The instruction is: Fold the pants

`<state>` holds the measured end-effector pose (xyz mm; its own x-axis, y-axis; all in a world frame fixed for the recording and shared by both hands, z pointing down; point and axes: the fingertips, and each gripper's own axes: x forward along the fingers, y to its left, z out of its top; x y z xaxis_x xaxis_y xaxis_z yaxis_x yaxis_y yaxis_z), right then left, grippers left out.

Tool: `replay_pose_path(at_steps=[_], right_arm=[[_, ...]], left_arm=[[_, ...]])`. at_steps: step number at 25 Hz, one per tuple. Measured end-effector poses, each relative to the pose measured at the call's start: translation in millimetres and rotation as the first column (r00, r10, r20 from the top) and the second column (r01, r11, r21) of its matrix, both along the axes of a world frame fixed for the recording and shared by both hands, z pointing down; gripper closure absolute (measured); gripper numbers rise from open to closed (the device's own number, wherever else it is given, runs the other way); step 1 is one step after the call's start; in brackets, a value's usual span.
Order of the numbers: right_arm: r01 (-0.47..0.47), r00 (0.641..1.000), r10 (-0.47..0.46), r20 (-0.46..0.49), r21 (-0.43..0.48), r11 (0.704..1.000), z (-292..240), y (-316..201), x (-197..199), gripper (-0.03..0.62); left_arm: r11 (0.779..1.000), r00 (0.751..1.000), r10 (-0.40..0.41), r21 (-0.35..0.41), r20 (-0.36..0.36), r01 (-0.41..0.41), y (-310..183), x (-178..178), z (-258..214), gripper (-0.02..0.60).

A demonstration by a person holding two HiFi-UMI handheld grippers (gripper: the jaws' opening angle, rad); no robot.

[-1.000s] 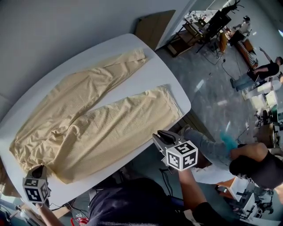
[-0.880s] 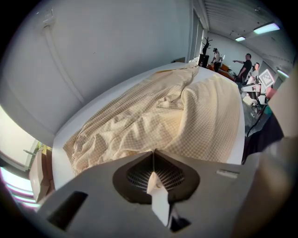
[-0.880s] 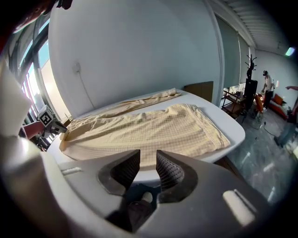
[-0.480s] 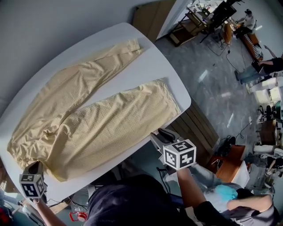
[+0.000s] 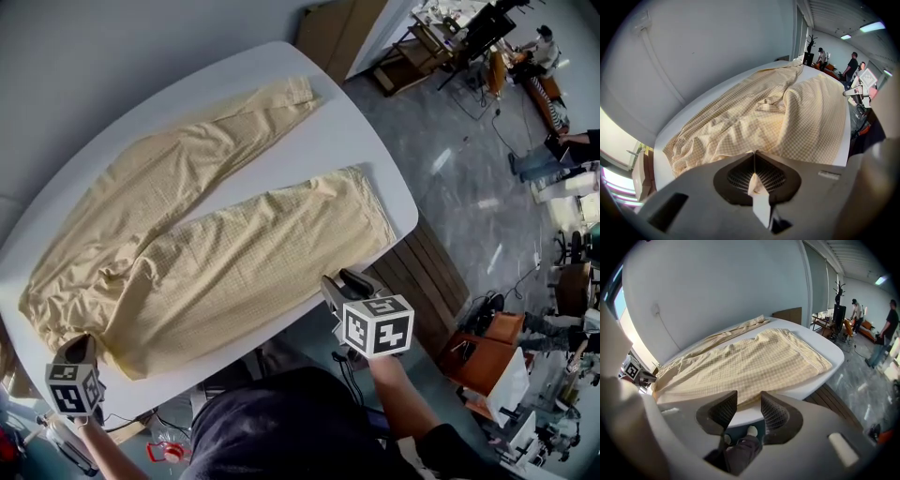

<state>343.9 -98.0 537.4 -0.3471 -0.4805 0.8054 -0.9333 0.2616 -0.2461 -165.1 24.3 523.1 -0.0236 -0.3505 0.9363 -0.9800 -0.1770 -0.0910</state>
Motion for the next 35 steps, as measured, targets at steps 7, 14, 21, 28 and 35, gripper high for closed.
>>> replay_pose_path(at_steps=[7,14,21,28,35], right_arm=[[-0.060,0.995,0.064,-0.081,0.049,0.997,2,-4,1,0.545],[-0.060,0.997,0.063,-0.040,0.067,0.996,0,-8,-2,0.585],[-0.120,0.992,0.125,-0.021,0.164,0.979,-36,-26,-9,0.585],[-0.142,0.987,0.159,-0.029,0.313,0.939,-85,-51,-42,0.585],[-0.121,0.988,0.148,-0.042,0.378,0.918,-107,-85,-80,0.585]], left_arm=[[1.000,1.000,0.005,0.012,0.009,-0.005,-1,4,3,0.571],[0.999,1.000,-0.014,0.051,-0.005,0.014,3,-1,-4,0.571],[0.988,0.997,0.018,0.152,-0.071,-0.007,11,-16,-26,0.571],[0.964,0.993,0.076,0.260,-0.091,-0.050,22,-35,-53,0.571],[0.958,0.993,0.047,0.285,-0.104,-0.016,32,-62,-52,0.571]])
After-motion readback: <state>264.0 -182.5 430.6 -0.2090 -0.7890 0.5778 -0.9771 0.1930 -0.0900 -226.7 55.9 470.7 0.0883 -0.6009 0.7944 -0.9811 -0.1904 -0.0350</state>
